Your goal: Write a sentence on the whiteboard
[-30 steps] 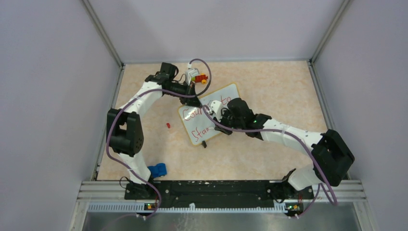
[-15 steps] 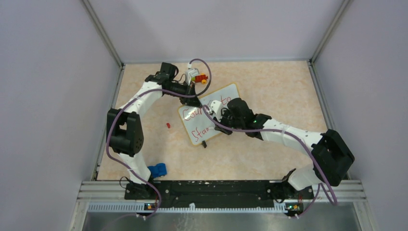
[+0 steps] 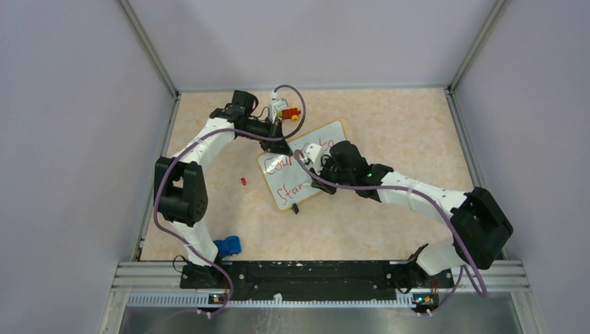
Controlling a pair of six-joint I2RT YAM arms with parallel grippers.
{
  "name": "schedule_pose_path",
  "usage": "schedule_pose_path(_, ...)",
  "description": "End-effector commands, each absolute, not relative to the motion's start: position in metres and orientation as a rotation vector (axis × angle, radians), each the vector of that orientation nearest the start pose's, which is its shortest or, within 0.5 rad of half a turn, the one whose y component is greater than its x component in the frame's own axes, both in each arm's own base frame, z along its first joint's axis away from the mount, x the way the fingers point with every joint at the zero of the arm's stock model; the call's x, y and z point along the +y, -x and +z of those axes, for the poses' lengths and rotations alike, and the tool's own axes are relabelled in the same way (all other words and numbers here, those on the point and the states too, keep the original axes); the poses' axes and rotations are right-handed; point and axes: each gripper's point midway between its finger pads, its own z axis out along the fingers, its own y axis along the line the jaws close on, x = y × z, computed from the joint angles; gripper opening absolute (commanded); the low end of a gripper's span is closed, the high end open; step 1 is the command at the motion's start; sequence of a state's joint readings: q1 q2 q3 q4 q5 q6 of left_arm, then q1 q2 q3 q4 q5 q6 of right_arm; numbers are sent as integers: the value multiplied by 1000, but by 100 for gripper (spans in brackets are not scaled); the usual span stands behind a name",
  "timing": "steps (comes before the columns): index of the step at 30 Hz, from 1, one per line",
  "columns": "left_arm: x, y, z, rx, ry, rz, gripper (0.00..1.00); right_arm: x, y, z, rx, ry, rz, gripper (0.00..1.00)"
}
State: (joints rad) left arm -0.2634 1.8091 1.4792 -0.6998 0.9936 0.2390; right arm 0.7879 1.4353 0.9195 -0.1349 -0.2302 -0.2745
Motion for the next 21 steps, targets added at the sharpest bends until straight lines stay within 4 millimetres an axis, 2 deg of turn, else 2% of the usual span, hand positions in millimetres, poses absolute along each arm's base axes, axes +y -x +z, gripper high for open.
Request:
schedule_pose_path(1,-238,-323,151,2281,-947,-1273,0,297,-276,139,1849,1184,486,0)
schedule_pose_path(9,-238,-322,150,2283,-948,-1274,0,290,-264,119,1875,1247,495,0)
schedule_pose_path(13,-238,-322,150,2285,-946,-1274,0,290,-261,117,1878,1261,502,0)
schedule_pose_path(21,-238,-322,150,2282,-948,-1274,0,298,-260,153,1816,1222,563,0)
